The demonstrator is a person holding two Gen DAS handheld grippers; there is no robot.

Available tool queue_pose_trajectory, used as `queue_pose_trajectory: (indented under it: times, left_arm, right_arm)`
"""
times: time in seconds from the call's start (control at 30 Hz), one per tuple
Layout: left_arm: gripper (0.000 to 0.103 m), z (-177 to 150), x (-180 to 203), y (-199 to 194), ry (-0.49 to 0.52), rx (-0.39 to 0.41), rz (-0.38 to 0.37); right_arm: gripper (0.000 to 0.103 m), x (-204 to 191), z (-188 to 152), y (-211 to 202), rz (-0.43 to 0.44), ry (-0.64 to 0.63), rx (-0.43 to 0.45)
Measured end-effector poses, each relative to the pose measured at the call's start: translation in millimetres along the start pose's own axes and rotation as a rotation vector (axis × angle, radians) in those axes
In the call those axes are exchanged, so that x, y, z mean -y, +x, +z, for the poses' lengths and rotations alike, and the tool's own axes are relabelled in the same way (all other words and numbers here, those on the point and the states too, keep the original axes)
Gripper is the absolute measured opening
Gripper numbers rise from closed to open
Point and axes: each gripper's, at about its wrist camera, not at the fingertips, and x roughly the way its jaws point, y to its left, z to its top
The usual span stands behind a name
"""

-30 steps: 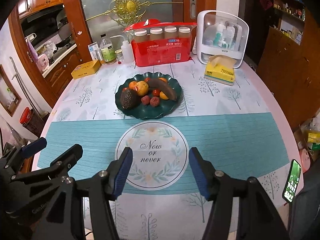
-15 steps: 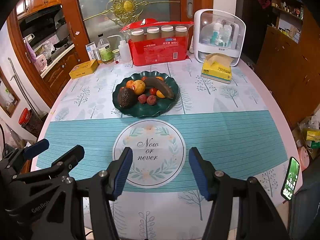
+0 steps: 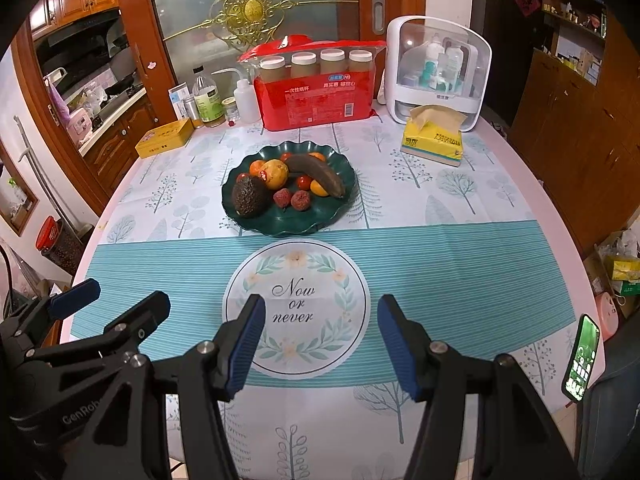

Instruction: Organize fruits

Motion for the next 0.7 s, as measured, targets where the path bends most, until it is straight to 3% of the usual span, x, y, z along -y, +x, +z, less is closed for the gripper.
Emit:
queue_pose_trajectory:
  times: [0.7]
  left_arm:
    - [0.087, 3.4, -3.7, 7.6, 0.014, -0.012, -0.005]
  right_arm:
    - [0.059, 3.6, 2.1, 3.4, 0.001, 0.008, -0.008]
